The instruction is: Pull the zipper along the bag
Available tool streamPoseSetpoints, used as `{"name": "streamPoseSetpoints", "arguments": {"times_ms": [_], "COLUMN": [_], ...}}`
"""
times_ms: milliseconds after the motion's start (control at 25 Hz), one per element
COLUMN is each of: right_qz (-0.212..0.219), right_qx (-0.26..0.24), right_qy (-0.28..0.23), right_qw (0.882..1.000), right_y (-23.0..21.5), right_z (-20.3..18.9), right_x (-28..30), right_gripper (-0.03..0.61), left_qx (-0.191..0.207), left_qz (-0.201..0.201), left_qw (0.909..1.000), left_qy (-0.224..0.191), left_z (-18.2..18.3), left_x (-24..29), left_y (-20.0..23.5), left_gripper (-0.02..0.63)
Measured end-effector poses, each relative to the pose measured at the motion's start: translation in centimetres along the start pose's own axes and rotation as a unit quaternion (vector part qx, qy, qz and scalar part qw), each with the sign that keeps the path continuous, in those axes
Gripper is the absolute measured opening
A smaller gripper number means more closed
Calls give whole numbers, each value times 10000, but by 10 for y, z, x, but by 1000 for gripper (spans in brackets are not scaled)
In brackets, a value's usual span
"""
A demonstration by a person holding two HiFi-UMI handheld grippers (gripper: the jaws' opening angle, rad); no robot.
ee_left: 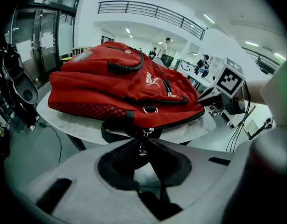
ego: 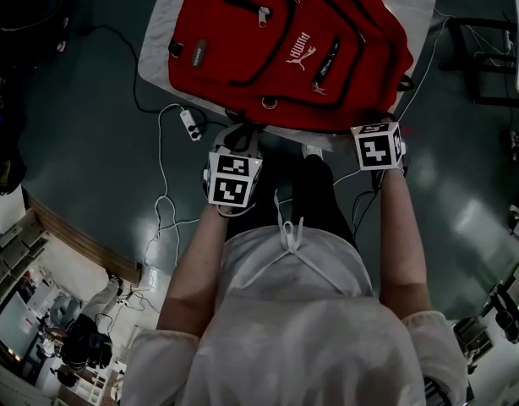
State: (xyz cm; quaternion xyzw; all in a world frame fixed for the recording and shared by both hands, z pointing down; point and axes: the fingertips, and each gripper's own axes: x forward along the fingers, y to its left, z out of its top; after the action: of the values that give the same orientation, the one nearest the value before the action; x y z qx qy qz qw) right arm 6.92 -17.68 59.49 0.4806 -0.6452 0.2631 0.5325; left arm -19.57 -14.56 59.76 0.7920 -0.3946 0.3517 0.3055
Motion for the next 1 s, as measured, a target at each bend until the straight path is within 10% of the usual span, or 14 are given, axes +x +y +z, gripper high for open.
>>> {"name": "streamPoseSetpoints", "arguments": {"times_ms": [320,1000], "right_qz": [-48,411], "right_qx": [162,874], "right_qy": [-371,-1991], "right_qw": [9992,9752], "right_y": [0,16], "right_z": [0,45], "right_x": [-3,-85], "right_gripper": [26,28], "left_qx": [84,68], "left_qz": [-160,202], "left_qw": [9998,9894], "left_qy": [42,-1433], "left_z": [0,94], "left_x": [-6,-57], "left_y": [-25,-37], "left_gripper": [196,103]}}
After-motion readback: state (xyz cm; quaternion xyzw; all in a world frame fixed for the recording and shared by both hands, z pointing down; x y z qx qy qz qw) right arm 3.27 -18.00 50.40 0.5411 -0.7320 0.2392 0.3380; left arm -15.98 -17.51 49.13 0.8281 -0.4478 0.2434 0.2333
